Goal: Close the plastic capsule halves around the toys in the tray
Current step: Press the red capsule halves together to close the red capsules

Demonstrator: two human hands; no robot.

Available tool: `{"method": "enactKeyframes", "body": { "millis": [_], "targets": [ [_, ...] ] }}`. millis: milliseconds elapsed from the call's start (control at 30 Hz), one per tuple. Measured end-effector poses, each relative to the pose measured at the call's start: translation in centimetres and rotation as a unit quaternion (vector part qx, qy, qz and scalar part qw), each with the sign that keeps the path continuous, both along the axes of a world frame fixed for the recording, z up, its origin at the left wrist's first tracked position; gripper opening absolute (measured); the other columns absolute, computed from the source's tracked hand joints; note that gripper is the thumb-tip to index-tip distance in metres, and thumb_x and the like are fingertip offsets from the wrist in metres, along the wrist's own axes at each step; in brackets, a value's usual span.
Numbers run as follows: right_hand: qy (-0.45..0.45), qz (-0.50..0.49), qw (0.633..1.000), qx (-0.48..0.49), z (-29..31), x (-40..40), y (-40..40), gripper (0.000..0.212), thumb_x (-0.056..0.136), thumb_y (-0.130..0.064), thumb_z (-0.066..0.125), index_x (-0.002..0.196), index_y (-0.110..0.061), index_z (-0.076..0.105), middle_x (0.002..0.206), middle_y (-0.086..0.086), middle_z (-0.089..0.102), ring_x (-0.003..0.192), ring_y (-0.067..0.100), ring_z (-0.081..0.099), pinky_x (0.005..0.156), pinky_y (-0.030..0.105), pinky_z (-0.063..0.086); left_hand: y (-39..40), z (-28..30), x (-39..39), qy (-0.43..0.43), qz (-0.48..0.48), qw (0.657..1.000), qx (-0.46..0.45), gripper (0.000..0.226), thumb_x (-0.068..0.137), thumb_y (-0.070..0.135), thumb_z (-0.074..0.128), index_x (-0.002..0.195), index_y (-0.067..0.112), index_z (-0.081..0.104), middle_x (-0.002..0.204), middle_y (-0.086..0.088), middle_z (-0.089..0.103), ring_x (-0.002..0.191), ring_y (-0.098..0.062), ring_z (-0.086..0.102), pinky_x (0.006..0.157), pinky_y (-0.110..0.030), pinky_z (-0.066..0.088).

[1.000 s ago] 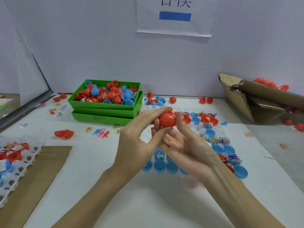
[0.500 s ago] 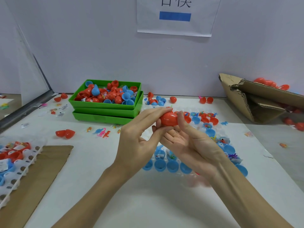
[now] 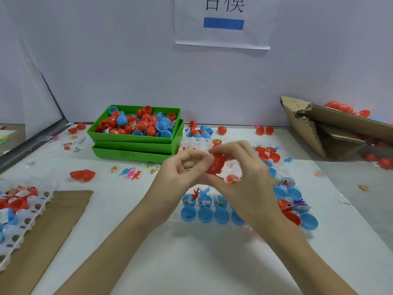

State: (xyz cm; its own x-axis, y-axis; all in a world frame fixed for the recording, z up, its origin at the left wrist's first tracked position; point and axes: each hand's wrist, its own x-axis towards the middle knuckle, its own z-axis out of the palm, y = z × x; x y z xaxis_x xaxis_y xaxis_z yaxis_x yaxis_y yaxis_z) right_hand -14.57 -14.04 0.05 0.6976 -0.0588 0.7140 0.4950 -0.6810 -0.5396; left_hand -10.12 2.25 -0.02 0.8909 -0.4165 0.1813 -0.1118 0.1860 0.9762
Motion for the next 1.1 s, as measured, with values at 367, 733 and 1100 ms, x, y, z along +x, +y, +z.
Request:
{"method": "enactKeyframes", "body": {
  "millis": [367,733,1100],
  "targets": [
    [0.031,0.012,0.997,-0.075,0.1,-0.5,0.1,0.050,0.091,-0.045,0.066,0.127,-0.011,0.065,0.111,0.000,0.072,0.094,0.006,0.061,0.089,0.021,0.051,0.8,0.4,0.3,0.088,-0.144,0.983,-0.079,0.041,0.102,0.028,0.059,0.126,-0.005,0.063,0.122,-0.028,0.071,0.110,-0.032,0.073,0.092,-0.030,0.058],
    [0.059,0.012,0.991,-0.120,-0.1,-0.5,0.0,0.053,0.092,-0.050,0.058,0.128,-0.010,0.064,0.102,0.000,0.072,0.084,0.013,0.063,0.080,0.027,0.055,0.6,0.4,0.2,0.094,-0.125,0.986,-0.063,0.042,0.099,0.034,0.065,0.122,-0.001,0.068,0.123,-0.026,0.071,0.111,-0.033,0.072,0.091,-0.032,0.058],
    [-0.015,0.031,0.998,-0.048,-0.9,0.3,0.1,0.043,0.087,-0.008,0.081,0.127,-0.010,0.065,0.114,0.001,0.065,0.103,-0.004,0.058,0.089,0.000,0.041,0.3,0.3,0.3,0.093,-0.139,0.985,-0.042,0.045,0.111,0.040,0.046,0.123,0.007,0.074,0.126,-0.022,0.072,0.118,-0.035,0.070,0.093,-0.033,0.059]
  ]
}}
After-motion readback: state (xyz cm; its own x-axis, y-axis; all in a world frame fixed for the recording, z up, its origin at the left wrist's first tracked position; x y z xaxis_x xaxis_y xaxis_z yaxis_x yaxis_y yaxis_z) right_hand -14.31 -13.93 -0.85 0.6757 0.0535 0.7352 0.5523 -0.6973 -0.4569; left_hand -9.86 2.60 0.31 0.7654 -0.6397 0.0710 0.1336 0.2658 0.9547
